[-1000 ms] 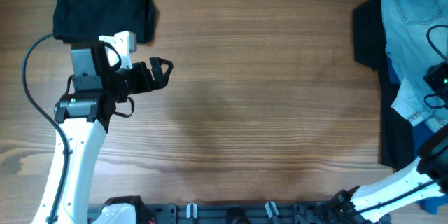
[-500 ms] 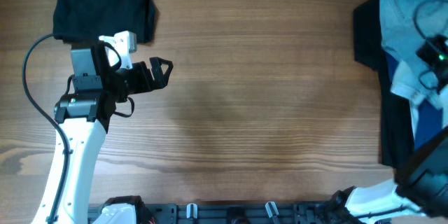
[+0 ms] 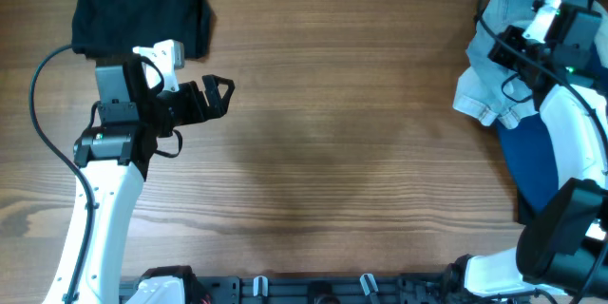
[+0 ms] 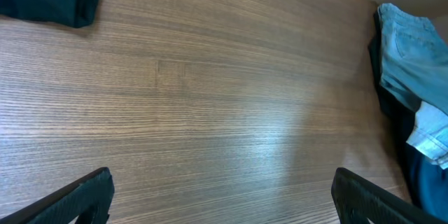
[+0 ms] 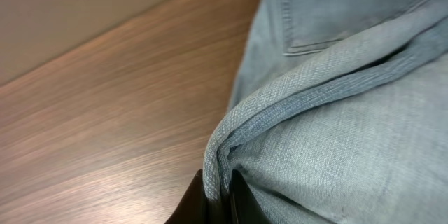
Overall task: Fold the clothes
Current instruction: 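Grasp the light blue jeans with the right gripper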
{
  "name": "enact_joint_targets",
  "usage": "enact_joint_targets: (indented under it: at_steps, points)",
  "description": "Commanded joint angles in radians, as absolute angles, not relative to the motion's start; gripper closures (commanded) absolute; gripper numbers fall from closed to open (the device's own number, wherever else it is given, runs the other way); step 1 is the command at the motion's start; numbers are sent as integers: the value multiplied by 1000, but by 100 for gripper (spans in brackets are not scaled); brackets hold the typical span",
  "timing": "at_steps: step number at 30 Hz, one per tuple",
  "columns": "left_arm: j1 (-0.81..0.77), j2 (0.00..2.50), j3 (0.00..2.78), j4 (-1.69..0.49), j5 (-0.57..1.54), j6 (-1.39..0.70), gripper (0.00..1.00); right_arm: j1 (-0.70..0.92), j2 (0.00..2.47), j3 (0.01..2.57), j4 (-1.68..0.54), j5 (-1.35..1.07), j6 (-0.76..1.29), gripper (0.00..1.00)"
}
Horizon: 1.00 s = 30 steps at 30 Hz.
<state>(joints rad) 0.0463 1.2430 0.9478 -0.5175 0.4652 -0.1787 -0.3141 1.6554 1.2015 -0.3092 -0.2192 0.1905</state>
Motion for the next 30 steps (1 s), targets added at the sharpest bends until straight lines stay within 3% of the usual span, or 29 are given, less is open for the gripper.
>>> enact_joint_targets:
  at_steps: [1,2,4,5,7,10,11,12,13,15,17,26,28,30]
  points:
    - [41,1243,968,-507,482,-192,0,-361,1615,1227,-319,-220,204,96]
    - [41,1244,968,-505,482,-192,0,-369,1615,1227,-322,-232,190,95]
    - [41,1243,968,-501,482,-192,0,-379,1615,1227,-323,-240,172,75]
    - [41,1244,968,-501,482,-192,0,-379,1615,1227,-323,-240,155,71]
    - [41,1243,968,-501,482,-192,0,-379,1615,1227,-331,-236,148,94]
    - [41,1244,968,-501,482,-191,0,-379,1615,1226,-339,-236,149,95]
    - [41,1244,968,-501,482,-192,0,-379,1615,1225,-342,-236,149,91]
    - [41,1244,968,-501,482,-192,0,-379,1615,1225,-342,-236,149,68]
    - [41,1244,968,-501,482,-191,0,-379,1615,1224,-342,-236,148,52]
    - [41,1244,968,-501,482,-191,0,-379,1623,1224,-341,-223,144,39]
    - [41,1244,968,-501,482,-191,0,-379,1647,1223,-337,-209,140,35]
    - [41,1244,968,-501,482,-191,0,-377,1803,1223,-248,-237,158,35]
    - [41,1244,968,-501,482,-192,0,-371,1819,1223,-220,-236,157,39]
    - [41,1244,968,-501,482,-192,0,-367,1824,1223,-204,-236,158,49]
